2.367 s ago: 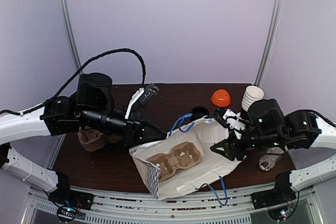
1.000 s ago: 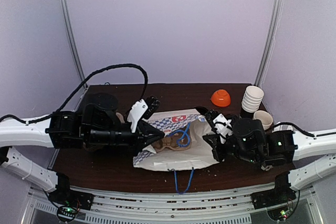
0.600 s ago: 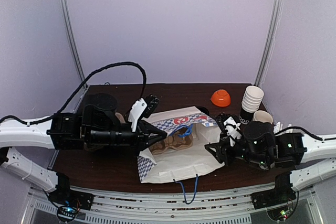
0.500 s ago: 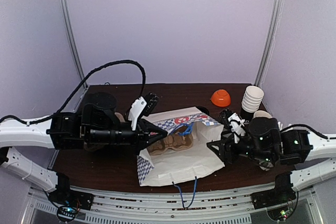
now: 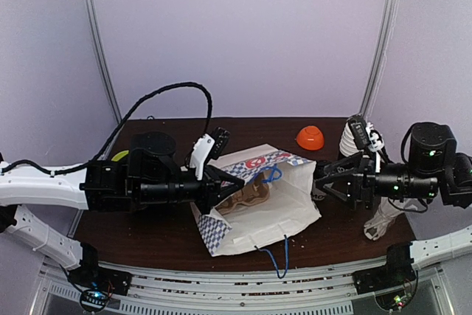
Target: Pack the takeout coffee
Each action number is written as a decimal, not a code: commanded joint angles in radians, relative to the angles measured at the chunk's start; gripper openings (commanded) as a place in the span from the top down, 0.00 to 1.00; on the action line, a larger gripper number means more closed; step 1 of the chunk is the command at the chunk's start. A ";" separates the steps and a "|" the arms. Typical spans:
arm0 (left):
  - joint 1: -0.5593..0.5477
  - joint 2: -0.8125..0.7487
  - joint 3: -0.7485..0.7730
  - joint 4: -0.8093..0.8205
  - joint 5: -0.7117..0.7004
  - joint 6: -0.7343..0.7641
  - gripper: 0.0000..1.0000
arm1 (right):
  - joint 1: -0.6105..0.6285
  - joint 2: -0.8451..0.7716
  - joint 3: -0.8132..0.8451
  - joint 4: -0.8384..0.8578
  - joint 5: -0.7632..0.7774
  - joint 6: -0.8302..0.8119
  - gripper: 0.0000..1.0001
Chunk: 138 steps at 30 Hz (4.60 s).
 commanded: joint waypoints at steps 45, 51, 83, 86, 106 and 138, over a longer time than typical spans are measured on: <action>-0.020 0.039 -0.009 0.300 0.016 -0.094 1.00 | 0.032 0.886 -0.211 0.861 0.394 0.169 0.47; -0.020 0.045 0.002 0.297 0.028 -0.093 1.00 | 0.003 0.965 -0.170 0.879 0.379 0.183 0.47; -0.022 0.054 0.037 0.291 0.051 -0.109 1.00 | -0.074 1.184 -0.022 0.928 0.421 0.158 0.75; -0.021 0.044 0.030 0.292 0.038 -0.112 1.00 | -0.073 1.160 -0.046 0.959 0.411 0.151 0.81; -0.021 0.005 -0.015 0.271 -0.085 -0.132 1.00 | -0.060 1.005 -0.242 1.188 0.360 0.103 1.00; -0.022 0.006 0.015 0.261 0.038 -0.146 1.00 | -0.121 1.162 -0.019 0.937 0.284 0.120 0.98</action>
